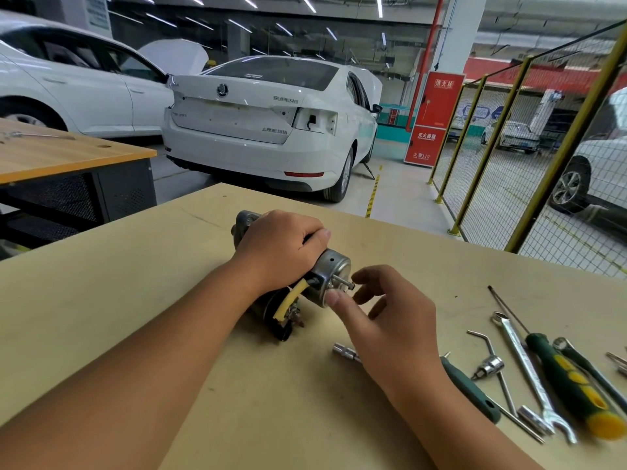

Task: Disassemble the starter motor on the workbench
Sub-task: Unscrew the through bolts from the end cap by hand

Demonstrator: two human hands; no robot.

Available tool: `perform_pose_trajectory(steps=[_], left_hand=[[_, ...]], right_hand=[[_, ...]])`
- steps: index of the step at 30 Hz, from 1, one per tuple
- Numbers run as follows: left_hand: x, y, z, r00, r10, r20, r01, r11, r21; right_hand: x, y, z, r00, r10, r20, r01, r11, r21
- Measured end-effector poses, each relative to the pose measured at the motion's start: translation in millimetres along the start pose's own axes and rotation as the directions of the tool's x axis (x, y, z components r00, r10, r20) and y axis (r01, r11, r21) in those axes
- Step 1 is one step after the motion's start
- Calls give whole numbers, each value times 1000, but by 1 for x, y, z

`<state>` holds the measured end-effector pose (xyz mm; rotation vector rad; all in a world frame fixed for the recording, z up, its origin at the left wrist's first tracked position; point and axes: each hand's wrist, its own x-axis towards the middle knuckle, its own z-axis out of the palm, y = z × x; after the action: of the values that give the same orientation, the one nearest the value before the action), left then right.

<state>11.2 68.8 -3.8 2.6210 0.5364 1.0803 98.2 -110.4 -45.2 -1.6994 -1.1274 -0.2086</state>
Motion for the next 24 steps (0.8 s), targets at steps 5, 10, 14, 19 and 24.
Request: perform_pose_trajectory(steps=[5,10,14,19,24], left_hand=[[-1,2,-2,1000,-17,-3,17,1000,-3],[-2,3,-3,1000,-20,9,20,1000,-11],[-2,2,-1,1000,-13,5,13,1000,-15],[-1,1,-1,1000,-13,13,13,1000,-17],[0,0,-2,1000,-12,2,12,1000,-22]], right_hand=[[0,3,1,1000,4,2,-4,1000,15],[-2,-2,-3,1000,-10,-4,10,1000,27],[0,3,1,1000,-3,-19,3,1000,-4],[2,4,-1,999,-30,-35,30,999,-14],[1,2,3,1000,12,-8,-12,1000,22]])
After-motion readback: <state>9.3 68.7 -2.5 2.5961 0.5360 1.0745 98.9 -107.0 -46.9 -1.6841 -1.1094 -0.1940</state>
